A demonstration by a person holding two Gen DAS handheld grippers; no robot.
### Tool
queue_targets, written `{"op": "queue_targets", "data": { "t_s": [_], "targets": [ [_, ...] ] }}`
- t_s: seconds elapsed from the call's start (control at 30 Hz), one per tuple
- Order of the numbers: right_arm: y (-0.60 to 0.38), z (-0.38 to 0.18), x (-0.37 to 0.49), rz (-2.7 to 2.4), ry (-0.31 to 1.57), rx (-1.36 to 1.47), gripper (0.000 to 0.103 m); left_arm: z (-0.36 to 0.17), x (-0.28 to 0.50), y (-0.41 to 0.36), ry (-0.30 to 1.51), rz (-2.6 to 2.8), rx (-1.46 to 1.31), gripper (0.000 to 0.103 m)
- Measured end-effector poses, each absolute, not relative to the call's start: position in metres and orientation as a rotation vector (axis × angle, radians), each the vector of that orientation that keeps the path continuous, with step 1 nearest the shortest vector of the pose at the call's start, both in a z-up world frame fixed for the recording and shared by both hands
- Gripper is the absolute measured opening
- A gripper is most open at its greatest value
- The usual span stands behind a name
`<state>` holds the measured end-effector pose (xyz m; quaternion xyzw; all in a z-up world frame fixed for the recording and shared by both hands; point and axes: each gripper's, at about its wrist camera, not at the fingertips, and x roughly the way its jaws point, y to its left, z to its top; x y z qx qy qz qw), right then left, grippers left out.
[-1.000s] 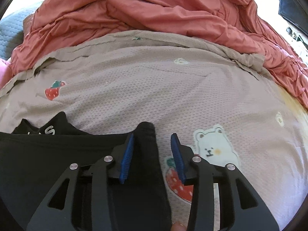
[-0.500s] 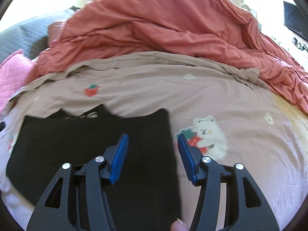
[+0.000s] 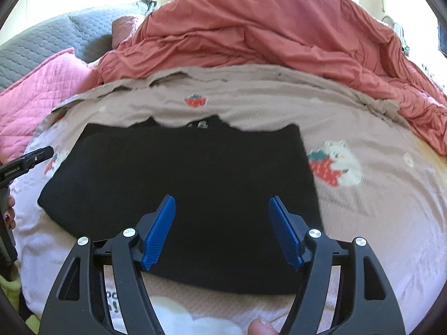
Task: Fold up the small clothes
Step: 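Open both grippers and raise them above the folded shirt, then move the right gripper to the shirt's side edge and grasp it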
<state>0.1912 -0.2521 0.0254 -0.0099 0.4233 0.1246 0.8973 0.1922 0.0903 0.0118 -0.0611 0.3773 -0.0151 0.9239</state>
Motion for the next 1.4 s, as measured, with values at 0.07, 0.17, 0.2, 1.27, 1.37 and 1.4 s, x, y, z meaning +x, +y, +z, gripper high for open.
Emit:
{"op": "queue_targets", "data": {
  "t_s": [0.07, 0.17, 0.2, 1.27, 1.37, 1.4],
  "targets": [
    [-0.251, 0.016, 0.19, 0.254, 0.924, -0.013, 0.068, 0.006, 0.19, 0.084, 0.803, -0.041, -0.1, 0.058],
    [-0.253, 0.001, 0.19, 0.221, 0.992, -0.011, 0.068, -0.01, 0.187, 0.079, 0.862, -0.026, -0.052, 0.059],
    [-0.255, -0.003, 0.189, 0.214, 1.0, -0.006, 0.068, -0.016, 0.187, 0.08, 0.881, -0.017, -0.051, 0.059],
    [-0.212, 0.052, 0.153, 0.348, 0.877, -0.019, 0.097, 0.008, 0.158, 0.106, 0.801, 0.02, -0.091, 0.09],
    [-0.198, 0.055, 0.151, 0.378, 0.872, -0.028, 0.097, 0.009, 0.157, 0.11, 0.799, 0.023, -0.103, 0.091],
    [-0.194, 0.055, 0.151, 0.387, 0.872, -0.032, 0.097, 0.01, 0.157, 0.111, 0.797, 0.026, -0.105, 0.091]
  ]
}}
